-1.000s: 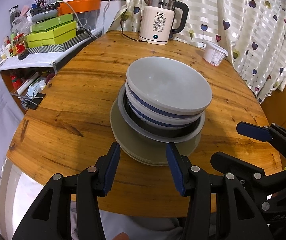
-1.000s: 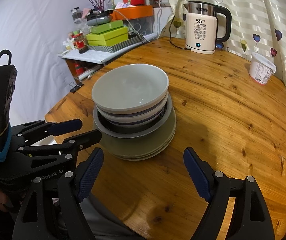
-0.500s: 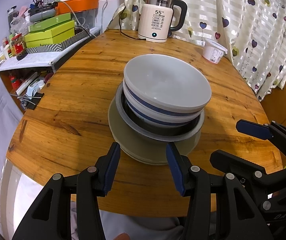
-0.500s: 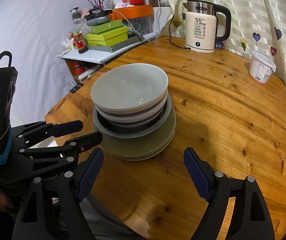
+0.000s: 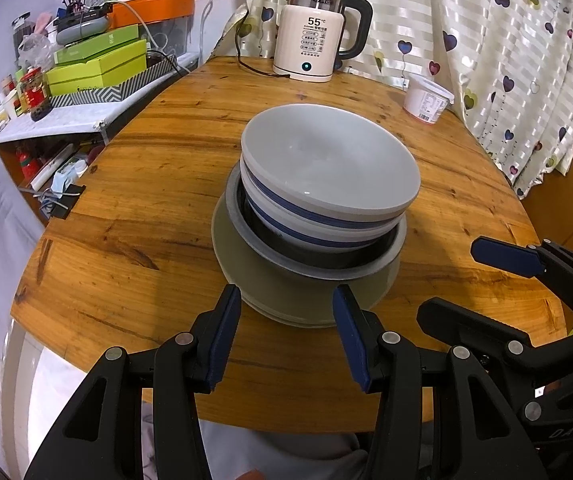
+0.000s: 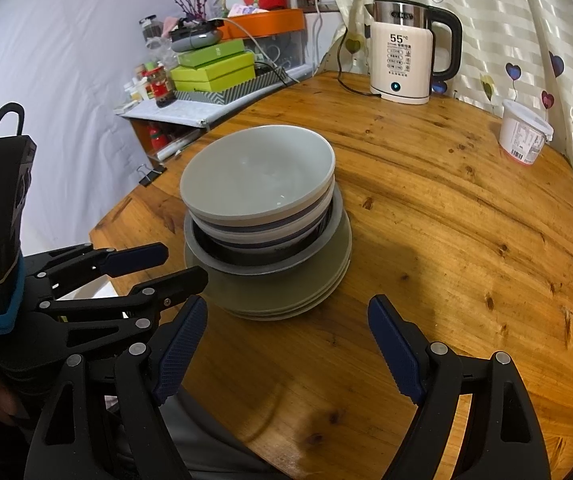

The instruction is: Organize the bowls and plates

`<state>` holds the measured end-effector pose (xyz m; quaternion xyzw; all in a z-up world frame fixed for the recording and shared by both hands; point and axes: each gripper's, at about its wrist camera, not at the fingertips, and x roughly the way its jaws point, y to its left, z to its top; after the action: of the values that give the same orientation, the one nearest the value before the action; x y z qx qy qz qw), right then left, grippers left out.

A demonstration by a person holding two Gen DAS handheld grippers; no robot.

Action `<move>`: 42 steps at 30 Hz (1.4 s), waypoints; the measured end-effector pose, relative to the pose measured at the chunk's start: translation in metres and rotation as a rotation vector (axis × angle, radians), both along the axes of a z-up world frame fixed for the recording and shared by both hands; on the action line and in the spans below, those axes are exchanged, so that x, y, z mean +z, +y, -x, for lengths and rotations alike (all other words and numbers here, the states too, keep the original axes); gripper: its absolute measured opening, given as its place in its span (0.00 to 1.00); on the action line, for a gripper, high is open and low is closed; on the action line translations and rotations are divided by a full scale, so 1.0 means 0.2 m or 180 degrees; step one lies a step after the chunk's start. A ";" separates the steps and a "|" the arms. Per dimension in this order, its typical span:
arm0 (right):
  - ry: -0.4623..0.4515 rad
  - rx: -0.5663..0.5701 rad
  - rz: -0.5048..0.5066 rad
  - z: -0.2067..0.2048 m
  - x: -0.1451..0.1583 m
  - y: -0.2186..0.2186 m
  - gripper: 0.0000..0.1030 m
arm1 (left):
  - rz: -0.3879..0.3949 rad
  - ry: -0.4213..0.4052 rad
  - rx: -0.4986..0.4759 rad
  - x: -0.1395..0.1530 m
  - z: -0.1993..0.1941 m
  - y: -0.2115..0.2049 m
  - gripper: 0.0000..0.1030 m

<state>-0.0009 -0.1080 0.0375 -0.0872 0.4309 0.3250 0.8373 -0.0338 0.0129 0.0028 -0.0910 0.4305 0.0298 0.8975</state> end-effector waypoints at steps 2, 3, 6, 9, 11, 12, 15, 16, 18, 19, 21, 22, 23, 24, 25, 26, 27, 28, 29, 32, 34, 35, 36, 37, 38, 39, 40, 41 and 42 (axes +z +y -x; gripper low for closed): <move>-0.0001 0.0000 0.0002 0.00 0.00 0.00 0.81 | 0.0000 0.0004 0.0007 0.00 0.00 0.00 0.48; -0.0001 0.0001 0.0001 0.00 0.00 0.00 0.81 | 0.0003 0.0004 0.0009 0.00 0.00 0.00 0.48; -0.0001 0.0000 0.0001 0.00 0.00 0.00 0.81 | 0.0006 0.0006 0.0012 -0.01 0.00 0.00 0.48; 0.0000 0.0000 0.0001 0.00 0.00 0.00 0.81 | 0.0003 0.0007 0.0012 -0.01 0.00 0.00 0.48; 0.0001 -0.0001 0.0000 0.00 0.00 0.00 0.81 | 0.0004 0.0008 0.0014 -0.01 0.01 0.00 0.48; 0.0002 -0.0001 0.0000 0.00 0.00 0.00 0.81 | 0.0004 0.0008 0.0014 -0.01 0.00 0.01 0.48; 0.0001 0.0000 0.0000 0.00 0.00 0.00 0.81 | 0.0008 0.0011 0.0016 -0.01 0.01 0.01 0.48; 0.0001 0.0000 0.0000 0.00 0.00 0.00 0.81 | 0.0006 0.0009 0.0013 -0.01 0.00 0.01 0.48; 0.0003 0.0000 -0.0001 0.00 0.00 0.00 0.81 | 0.0003 0.0011 0.0015 -0.01 0.00 0.01 0.48; 0.0001 -0.0002 0.0002 0.00 0.00 0.00 0.81 | 0.0001 0.0013 0.0021 -0.01 0.01 0.01 0.48; 0.0004 0.0000 -0.0003 0.00 0.00 0.00 0.81 | 0.0003 0.0011 0.0026 -0.02 0.01 0.02 0.48; 0.0001 0.0001 -0.0002 0.00 0.00 0.00 0.81 | 0.0000 0.0010 0.0026 -0.02 0.01 0.02 0.48; 0.0000 0.0000 -0.0002 0.00 0.00 0.00 0.81 | -0.0004 0.0010 0.0031 -0.02 0.01 0.02 0.48; -0.0001 -0.0001 -0.0002 0.00 0.00 0.00 0.81 | -0.0011 0.0008 0.0037 -0.02 0.01 0.02 0.48; 0.0001 0.0000 -0.0002 0.00 0.00 0.00 0.81 | -0.0020 0.0005 0.0044 -0.02 0.01 0.02 0.48; 0.0002 -0.0002 -0.0005 0.00 0.00 0.00 0.81 | -0.0025 0.0005 0.0048 -0.02 0.01 0.02 0.48; 0.0001 -0.0004 -0.0004 -0.01 0.00 0.00 0.81 | -0.0027 0.0005 0.0052 -0.02 0.01 0.02 0.48; 0.0000 -0.0006 -0.0007 -0.01 -0.01 0.00 0.81 | -0.0021 0.0005 0.0053 -0.02 0.01 0.02 0.48; 0.0001 -0.0004 -0.0010 -0.01 -0.01 -0.01 0.81 | -0.0015 0.0004 0.0052 -0.02 0.01 0.02 0.48; -0.0003 -0.0004 -0.0020 -0.01 -0.01 -0.01 0.81 | -0.0013 -0.0006 0.0056 -0.01 0.01 0.01 0.48; -0.0005 -0.0004 -0.0025 -0.01 -0.01 -0.01 0.81 | -0.0018 -0.0018 0.0059 -0.01 0.01 0.01 0.48; -0.0007 -0.0003 -0.0031 -0.01 -0.01 -0.01 0.81 | -0.0017 -0.0021 0.0062 -0.01 0.01 0.01 0.48; -0.0009 -0.0005 -0.0035 0.00 -0.01 0.00 0.81 | -0.0017 -0.0025 0.0065 -0.01 0.01 0.01 0.48; -0.0011 -0.0005 -0.0036 0.00 -0.01 0.00 0.81 | -0.0014 -0.0027 0.0065 0.00 0.01 0.01 0.48; -0.0009 -0.0004 -0.0039 0.00 -0.01 0.00 0.81 | -0.0008 -0.0026 0.0065 0.00 0.01 0.01 0.48; -0.0008 -0.0006 -0.0037 0.00 -0.01 0.00 0.81 | 0.0000 -0.0021 0.0064 -0.01 0.01 0.01 0.48; -0.0009 -0.0007 -0.0035 0.00 -0.01 0.00 0.81 | 0.0011 -0.0013 0.0064 -0.01 0.01 0.01 0.48; -0.0008 -0.0007 -0.0035 0.00 -0.01 0.00 0.81 | 0.0017 -0.0010 0.0065 -0.01 0.01 0.01 0.48; -0.0007 -0.0006 -0.0037 0.00 -0.01 0.00 0.81 | 0.0021 -0.0007 0.0066 -0.01 0.01 0.01 0.48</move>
<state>-0.0002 -0.1086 0.0349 -0.0824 0.4282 0.3266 0.8385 -0.0360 0.0158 0.0010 -0.0984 0.4287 0.0376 0.8973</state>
